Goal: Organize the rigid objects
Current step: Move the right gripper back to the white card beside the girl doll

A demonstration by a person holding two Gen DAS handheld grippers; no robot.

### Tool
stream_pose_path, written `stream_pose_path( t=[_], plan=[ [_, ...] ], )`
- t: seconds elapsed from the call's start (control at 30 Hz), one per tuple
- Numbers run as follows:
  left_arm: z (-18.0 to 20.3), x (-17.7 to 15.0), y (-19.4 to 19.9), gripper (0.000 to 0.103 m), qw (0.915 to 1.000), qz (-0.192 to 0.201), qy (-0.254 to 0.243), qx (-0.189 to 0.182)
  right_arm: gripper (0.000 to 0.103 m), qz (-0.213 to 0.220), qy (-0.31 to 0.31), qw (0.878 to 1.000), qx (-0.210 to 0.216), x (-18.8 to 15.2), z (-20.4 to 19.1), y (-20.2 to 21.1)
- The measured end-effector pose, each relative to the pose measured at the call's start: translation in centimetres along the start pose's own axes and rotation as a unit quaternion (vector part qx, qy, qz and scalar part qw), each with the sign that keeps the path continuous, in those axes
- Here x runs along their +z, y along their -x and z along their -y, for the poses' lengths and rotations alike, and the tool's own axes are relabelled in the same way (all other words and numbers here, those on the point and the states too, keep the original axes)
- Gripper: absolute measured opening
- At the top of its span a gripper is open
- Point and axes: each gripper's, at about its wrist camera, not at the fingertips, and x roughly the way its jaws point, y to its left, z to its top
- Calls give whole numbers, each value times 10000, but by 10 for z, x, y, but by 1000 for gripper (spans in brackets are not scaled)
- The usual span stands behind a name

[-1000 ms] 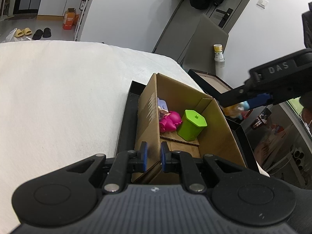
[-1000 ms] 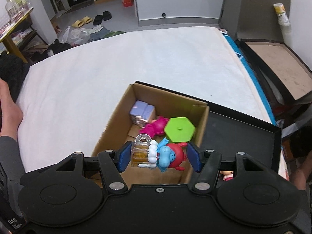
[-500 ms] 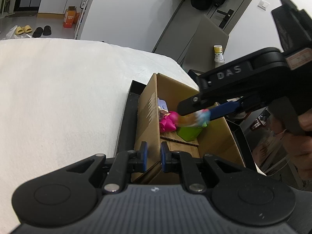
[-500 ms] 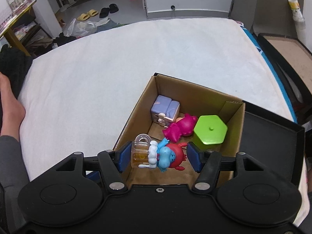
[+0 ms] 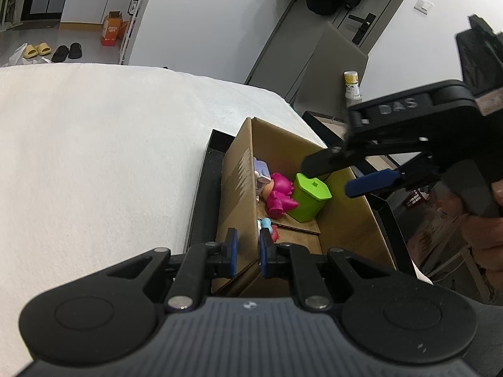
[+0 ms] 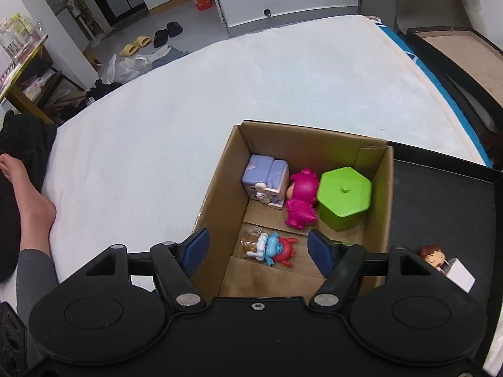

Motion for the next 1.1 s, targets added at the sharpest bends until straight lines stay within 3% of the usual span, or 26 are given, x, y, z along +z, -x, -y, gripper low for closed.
stream_pose_path(
  t=[0.17, 0.67, 1.1],
  plan=[
    [2, 0, 0, 13, 10000, 3, -41, 26, 75, 50, -75, 10000, -30, -3, 13, 15],
    [2, 0, 0, 13, 9999, 6, -103, 45, 80, 135, -170, 9997, -148, -14, 50, 51],
    [5, 0, 0, 13, 9998, 10, -165, 70, 83, 116, -431, 9977, -512, -29, 100, 63]
  ],
)
